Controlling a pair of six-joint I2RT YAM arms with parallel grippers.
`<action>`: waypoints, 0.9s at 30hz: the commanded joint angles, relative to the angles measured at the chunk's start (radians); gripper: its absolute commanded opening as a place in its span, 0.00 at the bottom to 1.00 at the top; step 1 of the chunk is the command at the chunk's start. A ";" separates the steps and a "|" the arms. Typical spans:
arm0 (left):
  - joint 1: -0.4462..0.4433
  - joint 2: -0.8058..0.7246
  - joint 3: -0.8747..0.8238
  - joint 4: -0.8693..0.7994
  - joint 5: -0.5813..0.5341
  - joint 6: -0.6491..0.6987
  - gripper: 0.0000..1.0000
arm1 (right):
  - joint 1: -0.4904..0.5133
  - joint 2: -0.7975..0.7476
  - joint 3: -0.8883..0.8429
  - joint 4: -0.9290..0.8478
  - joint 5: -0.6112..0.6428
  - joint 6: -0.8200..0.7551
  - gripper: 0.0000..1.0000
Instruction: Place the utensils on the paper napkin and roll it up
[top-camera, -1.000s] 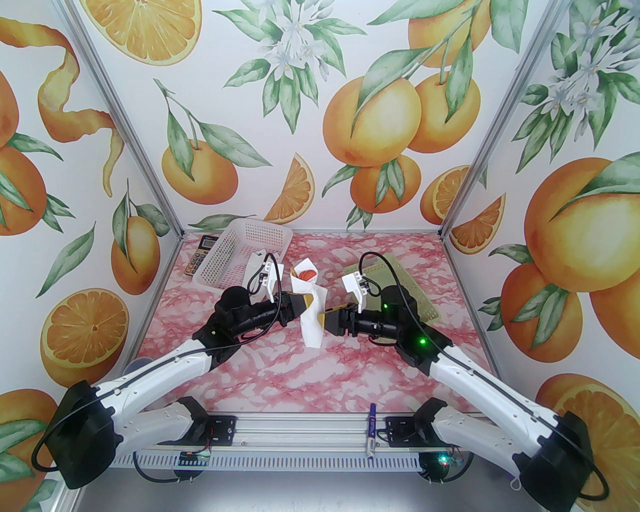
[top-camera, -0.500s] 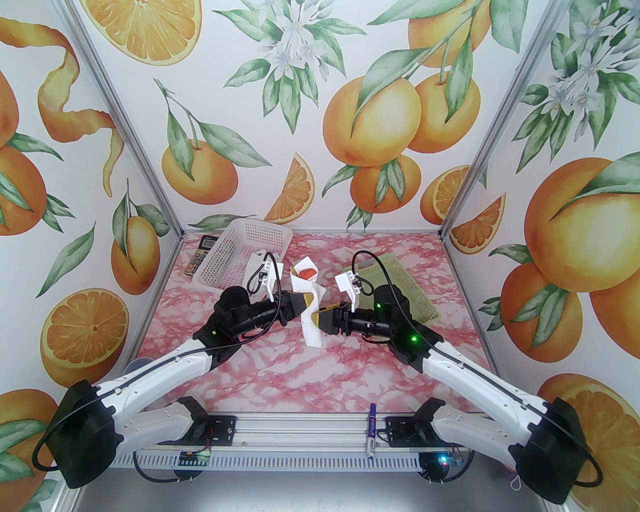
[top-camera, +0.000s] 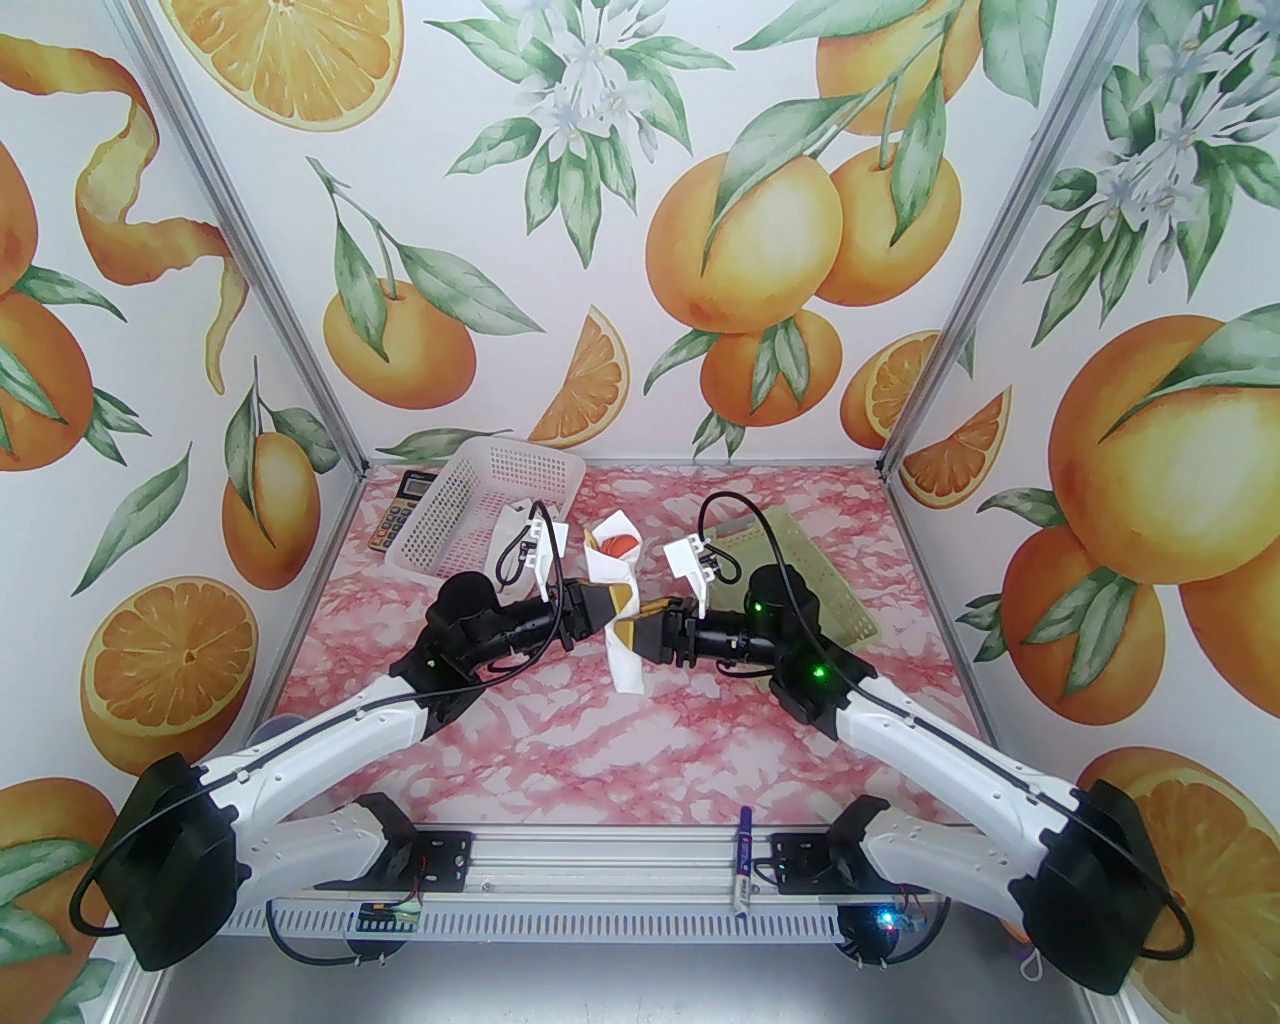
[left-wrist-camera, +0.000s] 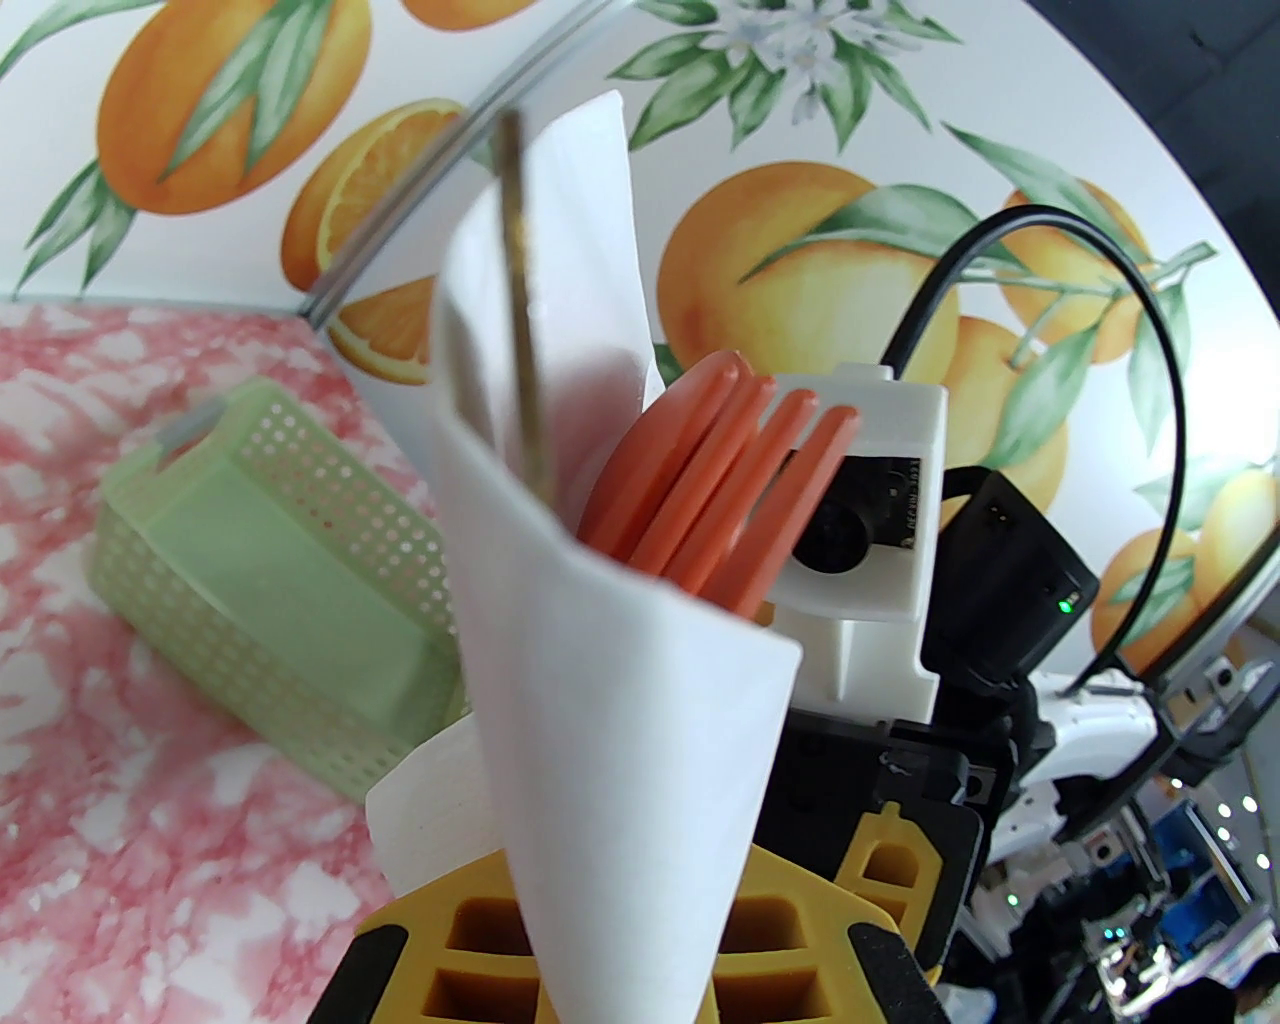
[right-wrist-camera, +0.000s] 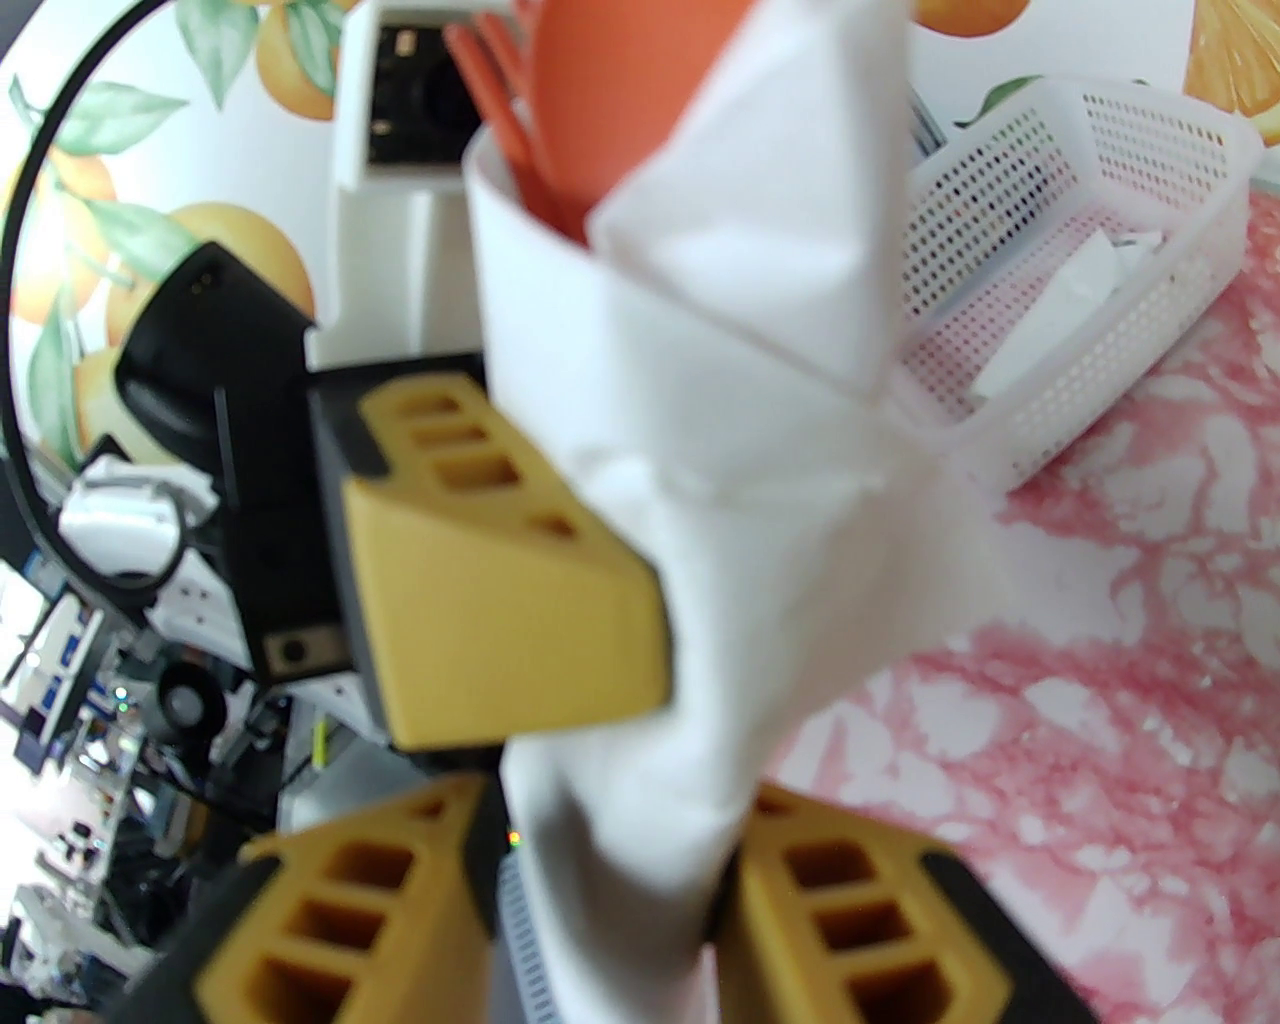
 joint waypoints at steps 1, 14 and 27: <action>-0.003 0.020 0.017 0.077 0.046 -0.021 0.00 | 0.010 0.003 0.018 0.103 -0.082 0.010 0.37; 0.004 0.034 0.025 0.124 0.120 -0.036 0.00 | -0.020 -0.031 0.010 0.129 -0.138 0.024 0.15; 0.101 -0.144 0.008 -0.049 0.176 0.013 0.72 | -0.018 -0.109 0.009 -0.031 -0.097 -0.075 0.02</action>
